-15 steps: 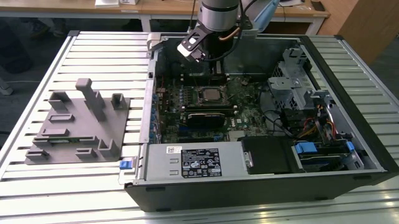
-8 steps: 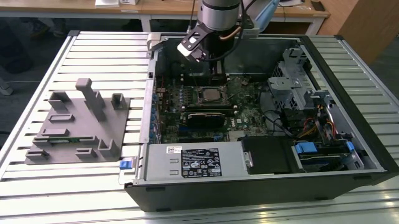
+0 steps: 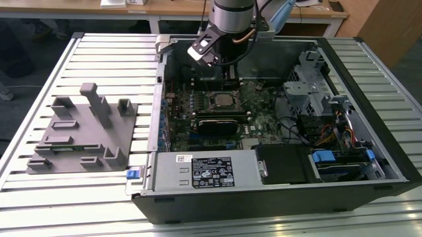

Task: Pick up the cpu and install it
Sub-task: 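Close the cpu cover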

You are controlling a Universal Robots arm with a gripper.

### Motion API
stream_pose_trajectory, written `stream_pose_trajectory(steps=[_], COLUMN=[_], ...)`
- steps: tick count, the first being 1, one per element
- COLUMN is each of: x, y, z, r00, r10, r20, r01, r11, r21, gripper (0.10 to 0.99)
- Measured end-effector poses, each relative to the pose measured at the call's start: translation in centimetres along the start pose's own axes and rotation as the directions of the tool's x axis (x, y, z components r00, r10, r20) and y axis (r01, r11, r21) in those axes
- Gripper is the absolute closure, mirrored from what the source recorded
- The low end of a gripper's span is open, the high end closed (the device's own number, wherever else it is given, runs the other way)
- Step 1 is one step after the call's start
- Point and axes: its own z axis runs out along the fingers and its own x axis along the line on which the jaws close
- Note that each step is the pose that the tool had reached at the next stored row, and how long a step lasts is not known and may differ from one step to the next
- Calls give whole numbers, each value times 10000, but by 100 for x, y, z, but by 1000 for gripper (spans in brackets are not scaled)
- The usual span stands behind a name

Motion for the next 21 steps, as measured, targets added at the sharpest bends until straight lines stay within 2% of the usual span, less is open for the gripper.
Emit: stream_pose_trajectory(steps=[10, 21], x=[1, 1], y=[17, 19], z=[-7, -57], r00=[10000, 10000], r10=[1, 1], r20=[1, 0], r01=[-1, -1], r11=[10000, 10000], r21=[1, 0], gripper=[980, 980])
